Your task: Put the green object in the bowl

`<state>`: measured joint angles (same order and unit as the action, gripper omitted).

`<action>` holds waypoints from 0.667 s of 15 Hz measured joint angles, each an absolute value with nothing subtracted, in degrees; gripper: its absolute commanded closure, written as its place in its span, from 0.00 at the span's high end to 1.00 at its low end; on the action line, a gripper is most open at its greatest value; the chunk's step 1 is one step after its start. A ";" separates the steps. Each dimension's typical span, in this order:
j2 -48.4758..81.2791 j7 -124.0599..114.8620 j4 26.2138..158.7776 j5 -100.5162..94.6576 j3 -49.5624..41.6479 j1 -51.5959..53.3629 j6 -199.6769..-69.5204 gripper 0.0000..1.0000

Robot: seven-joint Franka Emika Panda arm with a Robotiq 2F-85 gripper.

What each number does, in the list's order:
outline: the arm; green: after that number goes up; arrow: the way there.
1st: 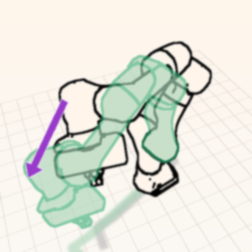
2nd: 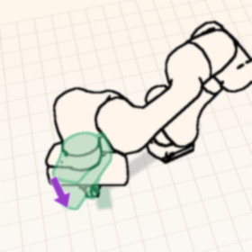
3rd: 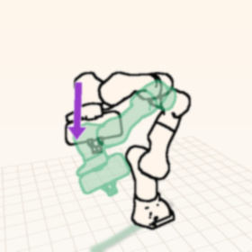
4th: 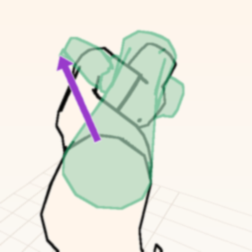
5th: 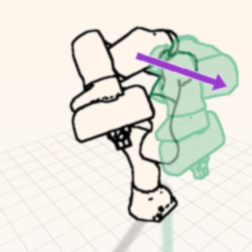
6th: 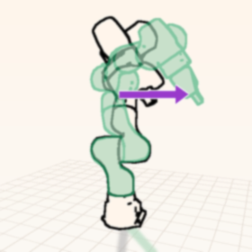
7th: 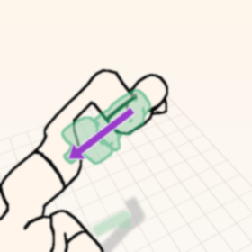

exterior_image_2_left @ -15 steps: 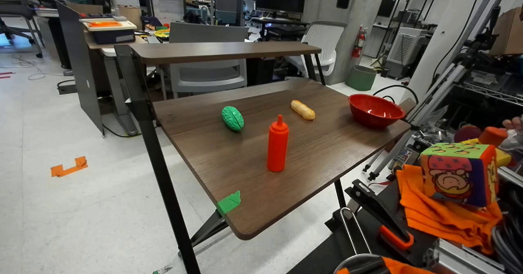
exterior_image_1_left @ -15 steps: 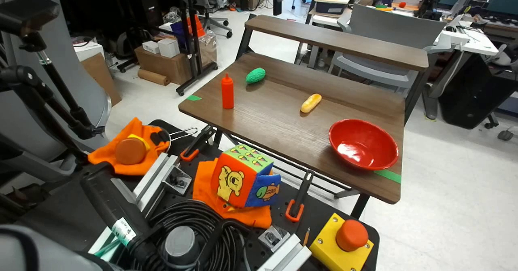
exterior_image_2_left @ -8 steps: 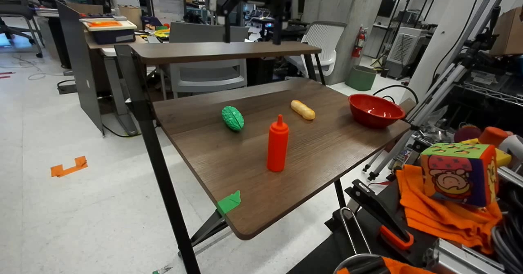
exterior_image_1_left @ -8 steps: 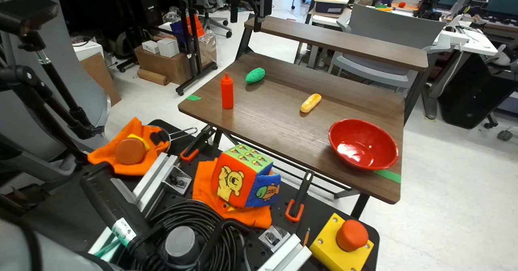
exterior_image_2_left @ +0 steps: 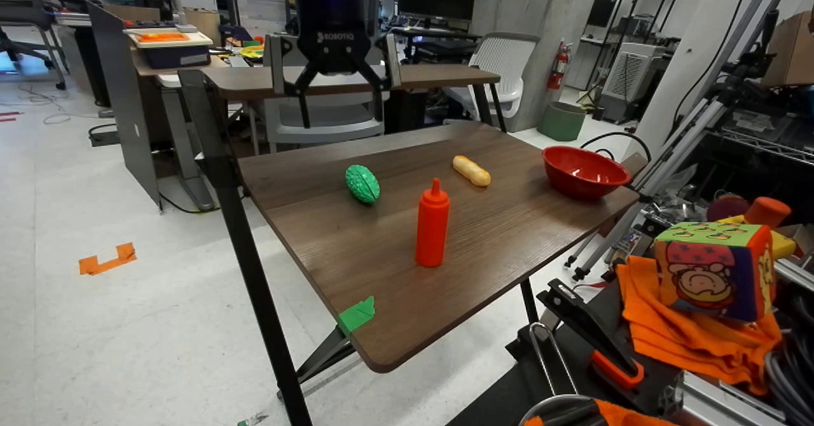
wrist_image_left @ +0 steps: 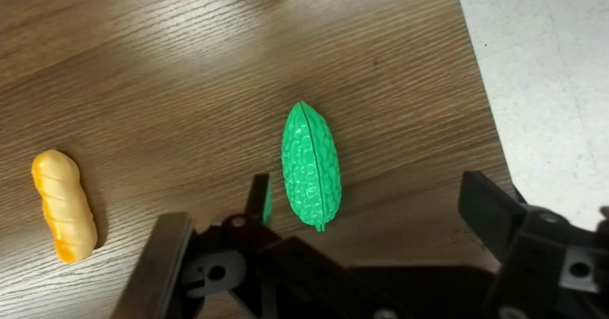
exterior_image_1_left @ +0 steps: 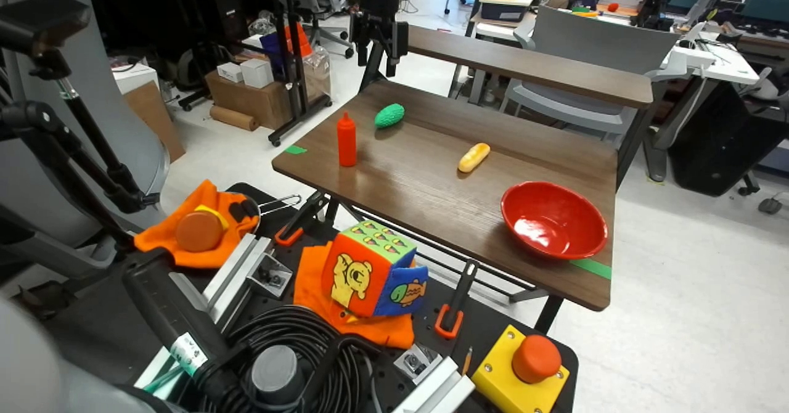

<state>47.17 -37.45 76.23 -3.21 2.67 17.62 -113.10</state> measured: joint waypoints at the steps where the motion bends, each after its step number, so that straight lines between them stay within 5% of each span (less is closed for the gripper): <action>1: 49.45 -37.80 73.58 -3.28 1.87 17.97 -112.09 1.00; 10: 66.34 -38.25 51.29 -3.67 -1.53 18.41 -96.98 1.00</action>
